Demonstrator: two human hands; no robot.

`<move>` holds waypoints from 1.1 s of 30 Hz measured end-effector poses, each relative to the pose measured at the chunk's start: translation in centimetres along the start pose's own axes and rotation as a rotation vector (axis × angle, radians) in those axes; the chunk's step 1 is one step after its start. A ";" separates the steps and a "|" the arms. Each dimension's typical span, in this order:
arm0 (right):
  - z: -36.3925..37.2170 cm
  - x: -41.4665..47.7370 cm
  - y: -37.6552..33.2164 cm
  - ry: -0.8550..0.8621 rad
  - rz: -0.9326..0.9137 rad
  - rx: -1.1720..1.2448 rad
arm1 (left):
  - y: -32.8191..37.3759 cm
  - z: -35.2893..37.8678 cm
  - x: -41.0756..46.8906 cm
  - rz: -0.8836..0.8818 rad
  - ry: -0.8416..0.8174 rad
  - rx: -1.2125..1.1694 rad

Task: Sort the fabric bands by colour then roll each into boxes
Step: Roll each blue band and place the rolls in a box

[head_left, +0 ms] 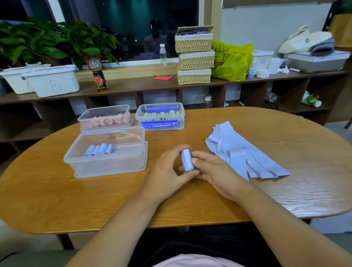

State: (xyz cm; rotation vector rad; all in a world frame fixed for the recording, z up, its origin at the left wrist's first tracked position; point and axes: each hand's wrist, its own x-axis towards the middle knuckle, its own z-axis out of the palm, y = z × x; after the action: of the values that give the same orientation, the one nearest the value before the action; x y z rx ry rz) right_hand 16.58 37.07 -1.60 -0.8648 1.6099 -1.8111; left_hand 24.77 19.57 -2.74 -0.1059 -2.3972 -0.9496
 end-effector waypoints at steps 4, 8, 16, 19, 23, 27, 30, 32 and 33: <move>0.1 -0.1 -0.3 -0.042 0.012 -0.045 | 0.2 -0.3 0.0 -0.052 -0.034 -0.034; 0.0 -0.2 -0.3 -0.053 0.035 -0.061 | 0.1 -0.2 0.1 -0.054 -0.043 -0.039; -0.3 0.3 0.4 0.081 0.027 0.006 | -0.2 0.2 0.1 -0.081 0.014 0.012; -0.5 0.5 0.8 0.115 0.031 0.012 | -0.5 0.3 0.0 -0.089 0.020 0.070; -0.5 0.5 0.8 0.133 0.046 0.072 | -0.8 0.6 -0.1 -0.079 0.040 0.085; -0.2 0.3 0.7 0.123 0.001 -0.035 | -0.8 0.7 -0.3 -0.040 0.017 0.096; -0.1 0.2 0.6 0.151 -0.018 -0.086 | -0.8 0.7 -0.2 0.018 -0.006 0.131; 0.0 0.1 0.5 0.161 -0.031 -0.101 | -0.6 0.6 -0.1 0.049 -0.030 0.136; 0.0 0.0 0.5 0.159 -0.032 -0.089 | -0.4 0.5 -0.1 0.055 -0.035 0.121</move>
State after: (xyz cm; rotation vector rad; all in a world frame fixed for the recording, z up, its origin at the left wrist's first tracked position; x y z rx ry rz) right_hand 16.52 37.02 -2.08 -0.8067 1.7968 -1.8839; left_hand 24.51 19.56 -3.34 -0.1439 -2.4637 -0.7823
